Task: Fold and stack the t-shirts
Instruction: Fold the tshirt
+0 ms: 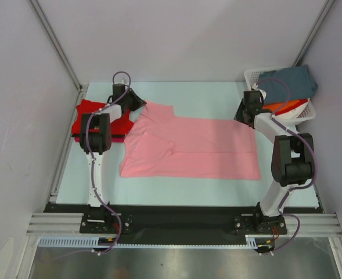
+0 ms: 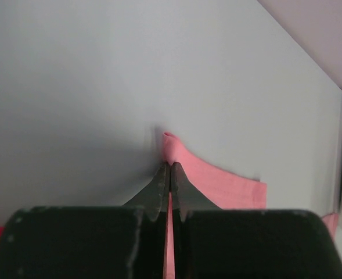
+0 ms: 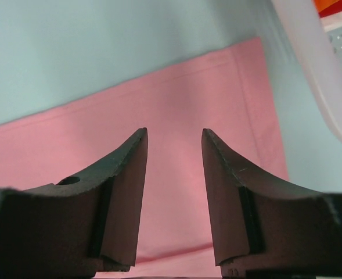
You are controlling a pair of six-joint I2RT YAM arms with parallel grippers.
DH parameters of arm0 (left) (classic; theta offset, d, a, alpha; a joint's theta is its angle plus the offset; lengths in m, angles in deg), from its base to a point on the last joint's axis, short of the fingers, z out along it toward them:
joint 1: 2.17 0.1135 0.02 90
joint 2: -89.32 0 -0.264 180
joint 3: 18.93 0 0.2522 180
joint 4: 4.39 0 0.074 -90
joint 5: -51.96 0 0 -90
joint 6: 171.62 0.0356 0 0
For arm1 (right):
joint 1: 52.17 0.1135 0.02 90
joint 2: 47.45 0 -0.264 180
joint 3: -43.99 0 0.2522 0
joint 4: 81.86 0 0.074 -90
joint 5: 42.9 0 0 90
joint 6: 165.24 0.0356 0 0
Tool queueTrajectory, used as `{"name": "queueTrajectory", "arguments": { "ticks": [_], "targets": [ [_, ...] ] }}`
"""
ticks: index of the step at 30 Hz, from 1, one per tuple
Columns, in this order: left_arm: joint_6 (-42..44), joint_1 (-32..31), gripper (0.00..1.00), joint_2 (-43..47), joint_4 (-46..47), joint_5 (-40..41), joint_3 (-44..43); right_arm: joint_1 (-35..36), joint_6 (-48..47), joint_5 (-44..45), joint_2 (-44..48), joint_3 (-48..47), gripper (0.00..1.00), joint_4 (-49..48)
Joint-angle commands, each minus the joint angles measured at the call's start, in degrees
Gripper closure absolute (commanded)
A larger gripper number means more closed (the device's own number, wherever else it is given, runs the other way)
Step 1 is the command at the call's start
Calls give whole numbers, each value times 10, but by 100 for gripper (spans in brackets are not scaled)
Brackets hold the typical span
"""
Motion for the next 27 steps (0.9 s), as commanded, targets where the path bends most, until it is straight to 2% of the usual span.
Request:
{"name": "queueTrajectory", "arguments": {
  "ticks": [1, 8, 27],
  "targets": [
    [-16, 24, 100, 44, 36, 14, 42, -4, -17, 52, -34, -50, 53, 21],
    [-28, 26, 100, 39, 39, -8, 43, -13, -28, 69, -136, -157, 52, 57],
    [-24, 68, 99, 92, 50, 21, 104, -21, -42, 70, -239, -288, 50, 98]
  ]
}}
